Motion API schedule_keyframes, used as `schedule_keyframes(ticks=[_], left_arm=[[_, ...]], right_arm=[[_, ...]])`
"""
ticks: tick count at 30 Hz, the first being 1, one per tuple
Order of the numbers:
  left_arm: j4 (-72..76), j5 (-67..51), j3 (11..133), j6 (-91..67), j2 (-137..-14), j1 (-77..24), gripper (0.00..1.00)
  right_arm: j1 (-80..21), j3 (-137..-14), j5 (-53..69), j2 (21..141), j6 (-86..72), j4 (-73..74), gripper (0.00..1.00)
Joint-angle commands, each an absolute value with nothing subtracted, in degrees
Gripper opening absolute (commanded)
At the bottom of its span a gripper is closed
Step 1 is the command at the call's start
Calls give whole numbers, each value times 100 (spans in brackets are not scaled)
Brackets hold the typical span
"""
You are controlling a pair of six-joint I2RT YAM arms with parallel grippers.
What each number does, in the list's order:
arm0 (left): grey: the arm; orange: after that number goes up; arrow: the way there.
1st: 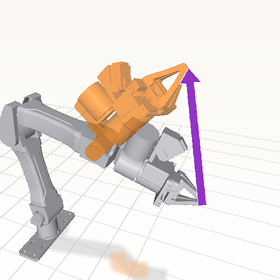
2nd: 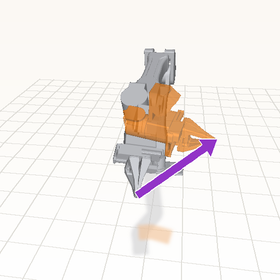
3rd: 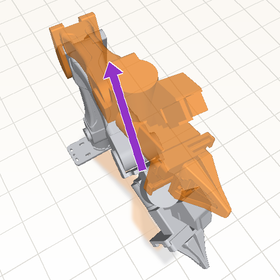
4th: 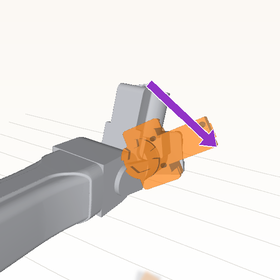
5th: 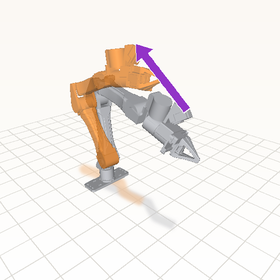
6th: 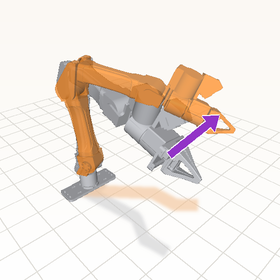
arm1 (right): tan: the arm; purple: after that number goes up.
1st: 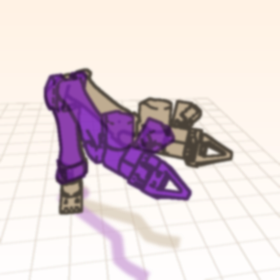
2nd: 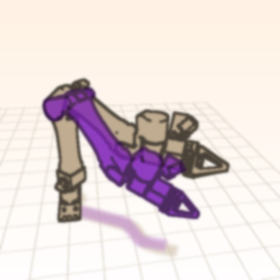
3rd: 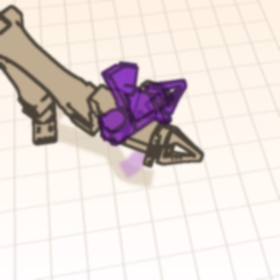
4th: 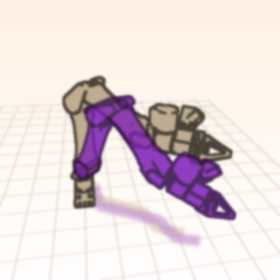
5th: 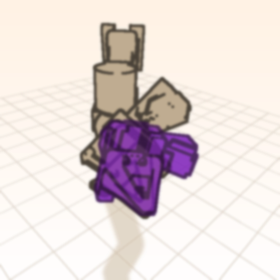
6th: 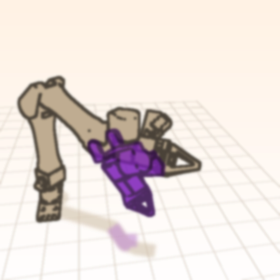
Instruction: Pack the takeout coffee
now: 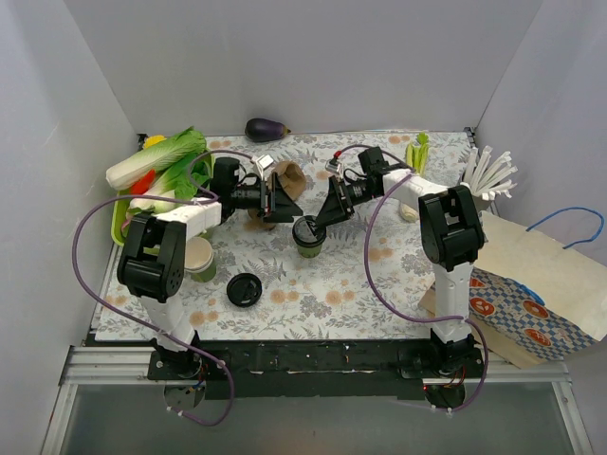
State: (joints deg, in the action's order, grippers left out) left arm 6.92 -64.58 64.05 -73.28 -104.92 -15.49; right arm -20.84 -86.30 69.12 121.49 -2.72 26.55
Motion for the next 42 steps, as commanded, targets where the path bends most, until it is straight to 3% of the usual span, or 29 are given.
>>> schedule_keyframes(ticks=[1, 15, 22, 35, 42], left_arm=[[-308, -6284, 6021, -6951, -10081, -1556, 98], [272, -6548, 5801, -7321, -10573, -1564, 98], [246, -6574, 5792, -7190, -10881, -1565, 93], [35, -6162, 5792, -6697, -11496, -1564, 84], [35, -5942, 5617, -6416, -11698, -1565, 82]], right_arm=[[-2013, -9088, 7136, 12242, -193, 2619, 98], [-2162, -9369, 7611, 12788, -1081, 1802, 98], [-2197, -9273, 7664, 12929, -1265, 1635, 98], [-2188, -8587, 7752, 13245, -1977, 800, 77], [-2188, -8481, 7726, 13473, -2056, 571, 75]])
